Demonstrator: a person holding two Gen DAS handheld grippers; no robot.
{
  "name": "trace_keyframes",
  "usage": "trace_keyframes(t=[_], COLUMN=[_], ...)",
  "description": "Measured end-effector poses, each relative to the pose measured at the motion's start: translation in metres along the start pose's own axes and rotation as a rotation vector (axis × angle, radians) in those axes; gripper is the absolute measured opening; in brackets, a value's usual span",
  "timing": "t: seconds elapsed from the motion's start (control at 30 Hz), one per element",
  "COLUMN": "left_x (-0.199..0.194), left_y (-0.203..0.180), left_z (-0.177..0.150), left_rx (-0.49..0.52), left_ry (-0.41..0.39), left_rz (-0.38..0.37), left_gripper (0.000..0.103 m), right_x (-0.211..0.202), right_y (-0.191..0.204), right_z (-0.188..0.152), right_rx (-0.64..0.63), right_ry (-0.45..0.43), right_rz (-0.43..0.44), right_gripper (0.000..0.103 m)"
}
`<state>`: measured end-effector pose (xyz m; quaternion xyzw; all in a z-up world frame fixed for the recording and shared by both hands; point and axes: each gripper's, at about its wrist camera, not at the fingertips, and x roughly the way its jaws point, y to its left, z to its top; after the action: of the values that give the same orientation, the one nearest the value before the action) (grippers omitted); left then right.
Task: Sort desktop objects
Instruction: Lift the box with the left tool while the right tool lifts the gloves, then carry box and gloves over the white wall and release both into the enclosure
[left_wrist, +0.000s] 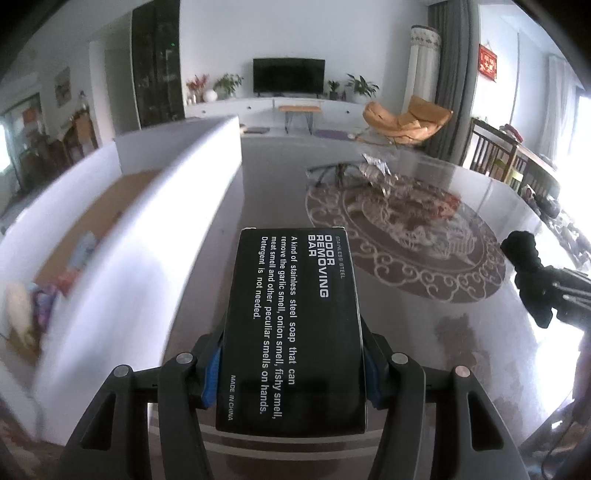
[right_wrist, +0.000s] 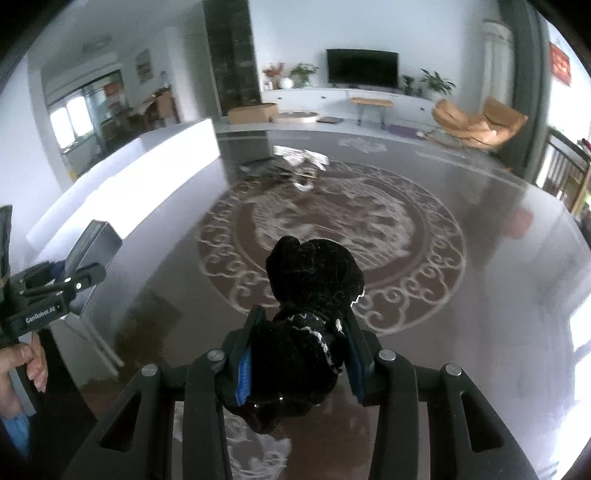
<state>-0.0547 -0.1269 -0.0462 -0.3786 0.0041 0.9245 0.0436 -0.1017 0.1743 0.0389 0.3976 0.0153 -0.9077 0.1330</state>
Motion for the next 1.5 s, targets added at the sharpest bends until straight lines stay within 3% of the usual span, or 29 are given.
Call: trace_keyframes(t=[0.5,0.73,0.87,1.1,1.23,1.47,1.5], left_x=[-0.049,-0.082,-0.092,-0.080,-0.061,-0.027,-0.022], left_y=[0.016,0.048,0.090,0.191,0.237,0.267,0.267], left_z=[0.024,0.046,0.054,0.058,0.052,0.046,0.046], left_rx=[0.013,0.004,-0.026,-0.112,-0.163,-0.200,-0.200], left_ry=[-0.084,-0.156,-0.171,-0.111,-0.045,0.032,0.037], left_rz=[0.081,0.149,0.218,0.362,0.396,0.404,0.403], left_gripper=[0.058,0.057,0.058,0.057,0.057,0.059,0.062], right_x=[0.002,0.000,0.004,0.016,0.044,0.104,0.110], right_y=[0.055,0.104,0.150,0.253,0.313,0.369,0.373], right_z=[0.010,0.041,0.068,0.115,0.132,0.127,0.126], right_rx=[-0.090,-0.170,-0.221,-0.333,-0.421,-0.524,-0.533], right_ry=[-0.011,-0.049,-0.074,-0.117,-0.081,0.035,0.049], right_rz=[0.082,0.167,0.247,0.390,0.435,0.421,0.416], right_gripper=[0.041,0.041,0.041,0.041,0.041,0.044,0.053])
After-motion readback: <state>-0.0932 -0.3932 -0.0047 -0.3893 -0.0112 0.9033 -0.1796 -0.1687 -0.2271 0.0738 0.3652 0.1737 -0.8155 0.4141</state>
